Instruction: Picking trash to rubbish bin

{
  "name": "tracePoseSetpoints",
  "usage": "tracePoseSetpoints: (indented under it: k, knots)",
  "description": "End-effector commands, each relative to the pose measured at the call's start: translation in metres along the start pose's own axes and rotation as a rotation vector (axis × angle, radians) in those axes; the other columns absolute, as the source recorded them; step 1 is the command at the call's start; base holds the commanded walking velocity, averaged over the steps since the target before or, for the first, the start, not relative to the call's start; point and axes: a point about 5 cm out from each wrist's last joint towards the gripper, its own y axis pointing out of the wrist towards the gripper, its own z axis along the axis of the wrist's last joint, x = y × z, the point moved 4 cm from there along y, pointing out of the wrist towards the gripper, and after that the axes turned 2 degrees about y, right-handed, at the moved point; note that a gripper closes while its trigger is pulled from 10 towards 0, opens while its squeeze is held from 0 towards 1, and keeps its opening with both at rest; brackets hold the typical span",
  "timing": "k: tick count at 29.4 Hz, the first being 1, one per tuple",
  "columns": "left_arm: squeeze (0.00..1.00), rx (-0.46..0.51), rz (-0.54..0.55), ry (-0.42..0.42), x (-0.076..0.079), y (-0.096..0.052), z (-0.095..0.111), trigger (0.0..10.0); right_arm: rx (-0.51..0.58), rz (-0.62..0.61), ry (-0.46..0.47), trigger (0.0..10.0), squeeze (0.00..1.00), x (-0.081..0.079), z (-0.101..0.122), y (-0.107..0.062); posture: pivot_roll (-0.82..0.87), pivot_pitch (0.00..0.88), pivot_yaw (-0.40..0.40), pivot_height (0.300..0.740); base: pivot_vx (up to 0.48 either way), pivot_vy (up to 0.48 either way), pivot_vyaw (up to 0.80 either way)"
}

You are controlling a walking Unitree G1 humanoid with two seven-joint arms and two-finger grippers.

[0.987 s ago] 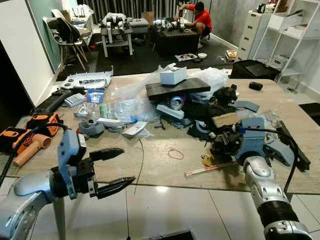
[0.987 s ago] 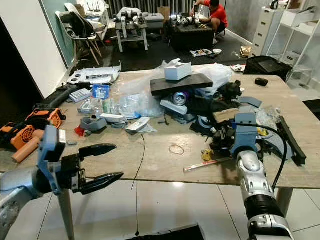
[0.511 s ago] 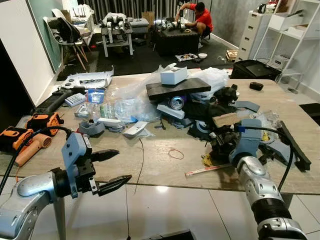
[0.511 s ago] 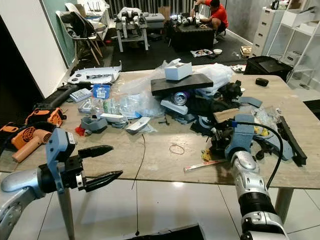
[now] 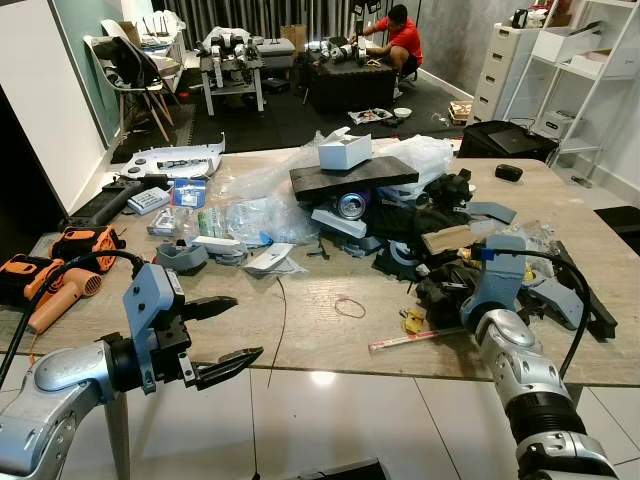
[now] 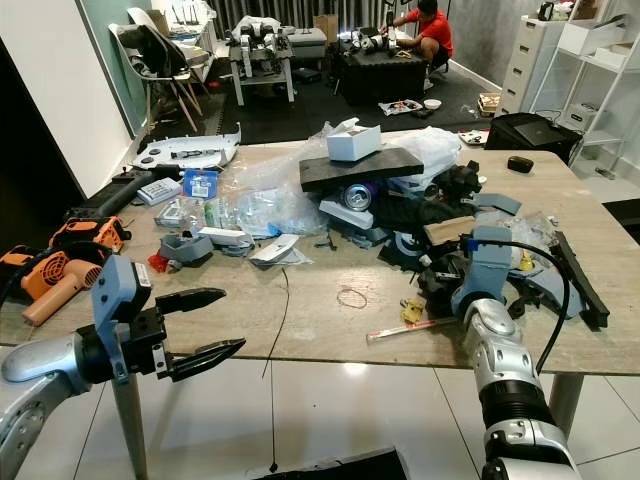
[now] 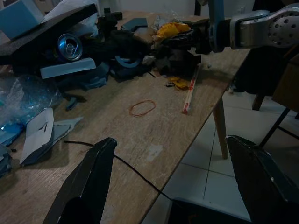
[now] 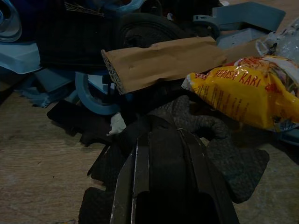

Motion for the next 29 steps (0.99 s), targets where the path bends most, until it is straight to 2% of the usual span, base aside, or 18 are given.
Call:
tracePoseSetpoints:
  k: [1,4,8,10,14,18,22,23,25,29]
  knots:
    - [0.0,0.019,0.011,-0.007,-0.001,0.001,0.0,10.0,-0.06,0.015,0.01,0.0,0.0,-0.002,-0.015,-0.002,-0.06,0.131,0.031,0.74,0.0,0.0,0.0]
    - [0.0,0.097,0.038,-0.03,-0.005,0.003,0.013,10.0,0.006,0.087,0.037,0.0,0.0,-0.008,0.001,-0.003,-0.06,0.126,0.032,0.74,0.0,0.0,0.0]
    - [0.0,0.11,0.053,-0.037,-0.008,0.004,0.016,10.0,0.052,0.134,0.039,0.0,0.0,-0.009,0.012,-0.004,-0.06,0.126,0.032,0.74,0.0,0.0,0.0]
    - [0.0,0.109,0.069,-0.047,-0.01,0.004,0.014,10.0,0.148,0.234,0.094,0.0,0.0,-0.014,0.035,-0.01,-0.06,0.123,0.033,0.74,0.0,0.0,0.0]
    - [0.0,0.112,0.076,-0.05,-0.011,0.005,0.014,10.0,0.209,0.292,0.127,0.0,0.0,-0.017,0.048,-0.015,-0.06,0.121,0.033,0.74,0.0,0.0,0.0]
    - [0.0,0.118,0.071,-0.054,-0.011,0.008,0.014,10.0,0.315,0.498,0.246,0.0,0.0,-0.04,0.069,-0.032,-0.07,0.111,0.032,0.74,0.0,0.0,0.0]
    - [0.0,0.118,0.07,-0.055,-0.01,0.01,0.014,10.0,0.33,0.721,0.307,0.0,0.0,-0.065,0.068,-0.054,-0.07,0.106,0.031,0.74,0.0,0.0,0.0]
    - [0.0,0.119,0.074,-0.057,-0.011,0.011,0.014,10.0,0.311,0.788,0.295,10.0,0.0,-0.075,0.062,-0.061,-0.07,0.103,0.031,0.74,0.0,0.0,0.0]
    - [0.0,0.116,0.081,-0.062,-0.011,0.013,0.013,10.0,0.275,0.856,0.311,10.0,0.0,-0.087,0.053,-0.069,-0.07,0.103,0.03,0.74,0.0,0.0,0.0]
    - [0.0,0.114,0.09,-0.081,-0.009,0.017,0.009,10.0,0.194,0.784,0.324,10.0,0.0,-0.099,0.033,-0.059,-0.07,0.1,0.035,0.74,0.0,0.0,0.0]
